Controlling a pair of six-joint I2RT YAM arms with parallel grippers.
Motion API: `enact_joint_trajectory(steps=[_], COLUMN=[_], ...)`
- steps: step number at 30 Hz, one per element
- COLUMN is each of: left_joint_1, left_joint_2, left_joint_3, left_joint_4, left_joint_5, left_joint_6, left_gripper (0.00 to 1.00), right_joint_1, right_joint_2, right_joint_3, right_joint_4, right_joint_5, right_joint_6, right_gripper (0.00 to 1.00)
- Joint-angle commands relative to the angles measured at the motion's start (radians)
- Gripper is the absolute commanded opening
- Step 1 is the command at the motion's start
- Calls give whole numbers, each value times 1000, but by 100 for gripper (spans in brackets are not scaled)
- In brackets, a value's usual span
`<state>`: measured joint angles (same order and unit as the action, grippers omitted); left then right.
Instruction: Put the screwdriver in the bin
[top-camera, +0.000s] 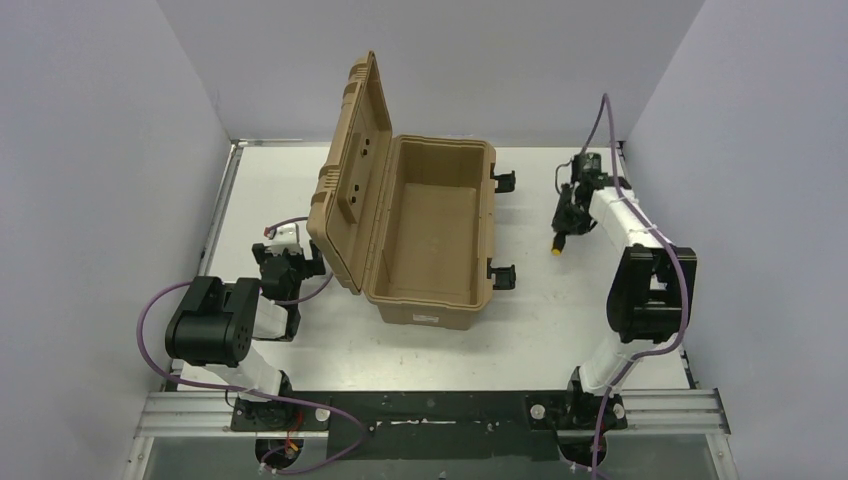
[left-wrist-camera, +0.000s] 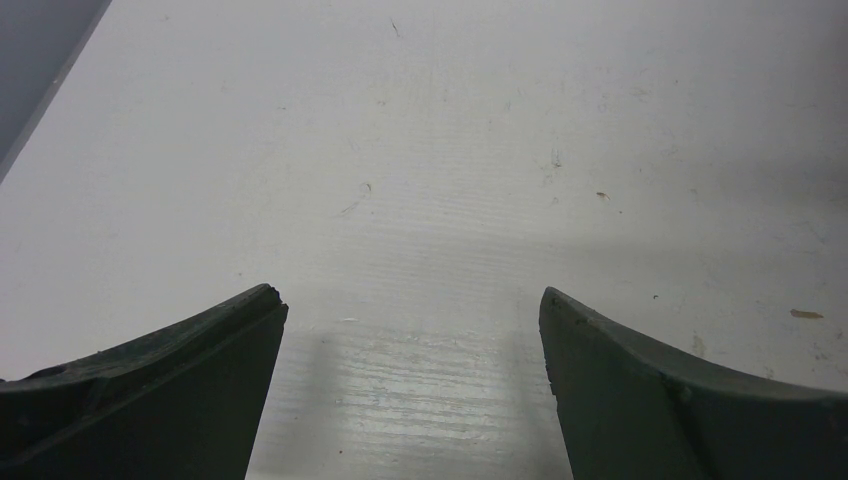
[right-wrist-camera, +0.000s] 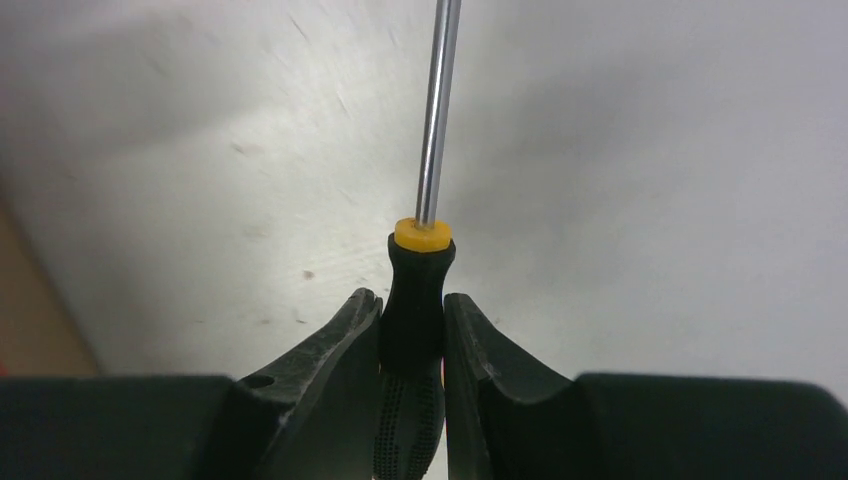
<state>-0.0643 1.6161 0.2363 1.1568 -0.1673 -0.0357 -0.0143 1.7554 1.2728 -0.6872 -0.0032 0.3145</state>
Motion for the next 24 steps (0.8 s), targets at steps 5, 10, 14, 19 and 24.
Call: enact_joint_trajectory(steps=[5, 10, 14, 19, 24], left_joint_1=[4, 5, 5, 6, 5], left_joint_2=[1, 2, 1, -1, 0], left_joint_3=[18, 18, 18, 18, 18], left_joint_4=[59, 60, 59, 58, 58], left_joint_5=[6, 6, 7, 6, 6], left_joint_6=[9, 9, 9, 10, 9], left_gripper=[97, 97, 97, 97, 97], right_joint_1=[56, 306, 465, 586, 655], right_joint_2=[-168, -182, -115, 12, 160], right_joint_3=[397, 467, 459, 434, 438], right_joint_4=[-67, 53, 103, 116, 98], right_joint_5=[-107, -37, 0, 0, 0], right_joint_6=[86, 124, 105, 111, 122], right_gripper=[0, 0, 0, 0, 0])
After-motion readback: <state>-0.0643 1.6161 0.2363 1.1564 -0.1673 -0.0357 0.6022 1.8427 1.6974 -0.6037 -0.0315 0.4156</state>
